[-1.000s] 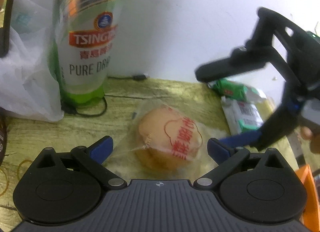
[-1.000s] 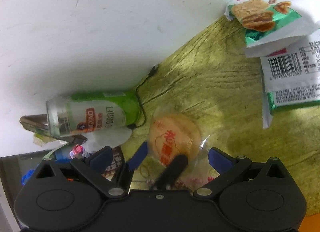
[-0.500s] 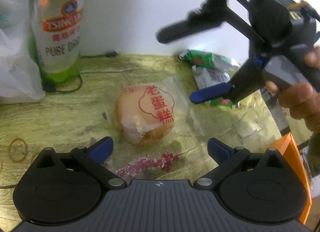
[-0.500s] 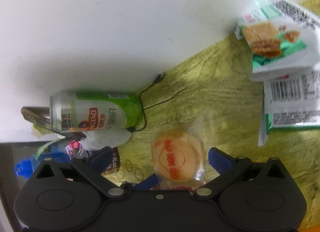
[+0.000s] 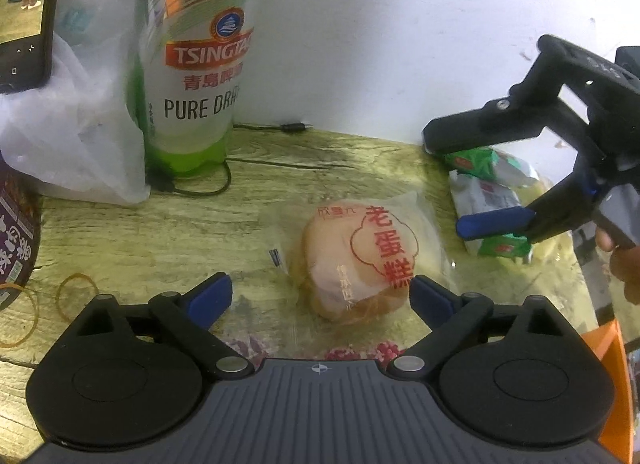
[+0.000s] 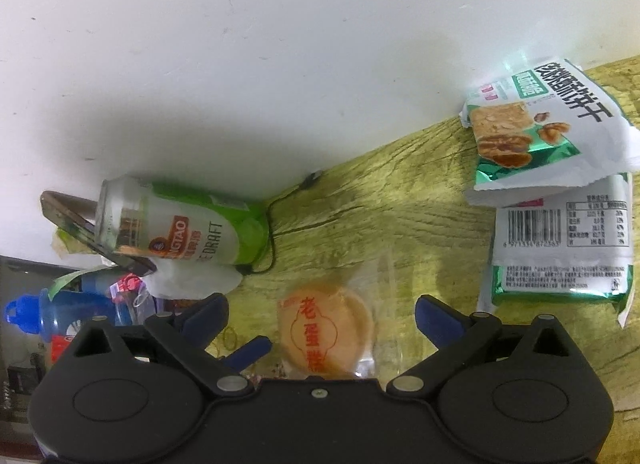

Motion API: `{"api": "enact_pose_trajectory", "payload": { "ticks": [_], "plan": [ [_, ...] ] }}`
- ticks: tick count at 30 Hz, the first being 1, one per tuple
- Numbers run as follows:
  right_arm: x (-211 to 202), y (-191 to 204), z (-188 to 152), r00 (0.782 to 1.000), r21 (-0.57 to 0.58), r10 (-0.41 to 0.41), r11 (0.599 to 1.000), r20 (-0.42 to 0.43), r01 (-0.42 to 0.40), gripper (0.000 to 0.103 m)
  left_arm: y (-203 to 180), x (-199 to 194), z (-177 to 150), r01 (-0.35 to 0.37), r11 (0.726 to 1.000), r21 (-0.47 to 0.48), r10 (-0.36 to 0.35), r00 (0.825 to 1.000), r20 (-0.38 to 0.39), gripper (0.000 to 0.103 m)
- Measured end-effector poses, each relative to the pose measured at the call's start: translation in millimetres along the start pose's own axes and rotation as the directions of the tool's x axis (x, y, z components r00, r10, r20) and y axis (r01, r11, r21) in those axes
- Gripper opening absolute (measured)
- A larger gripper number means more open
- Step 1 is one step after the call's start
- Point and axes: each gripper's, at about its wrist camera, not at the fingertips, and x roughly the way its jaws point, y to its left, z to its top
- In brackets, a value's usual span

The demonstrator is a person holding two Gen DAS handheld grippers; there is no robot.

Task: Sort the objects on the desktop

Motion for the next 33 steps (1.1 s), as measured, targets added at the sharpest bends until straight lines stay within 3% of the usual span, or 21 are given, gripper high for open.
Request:
{"api": "enact_pose_trajectory", "payload": {
  "ticks": [8,13,29,33],
  "plan": [
    [13.2,1.0,-3.8,0.999,0.006,-0.015,1.000,-0.039,0.016,0.091,3.6,4.6,1.1,0.033,0.998,-0.062,-0.032,0.999,0.023,0.087],
    [20.8,1.4,-6.2,0.998,0.006,-0.024,1.000,-0.065,0.025,0.086,2.1,6.0,0.5,0.077,0.995,-0.069,-0.076,0.997,0.012,0.076],
    [17.4,4.8,-21.9,0.993,-0.059,-0.048,0.997,-0.108,0.042,0.082,-10.4,-0.8,-11.8,0.083,0.996,0.023,-0.081,0.996,-0.044,0.076],
    [8.6,8.9,-22.7,0.996,-0.116,-0.058,0.992,-0.072,0.050,0.083,-7.9,-6.2,-12.5,0.075,0.997,0.024,-0.074,0.997,-0.024,0.082]
  ]
}}
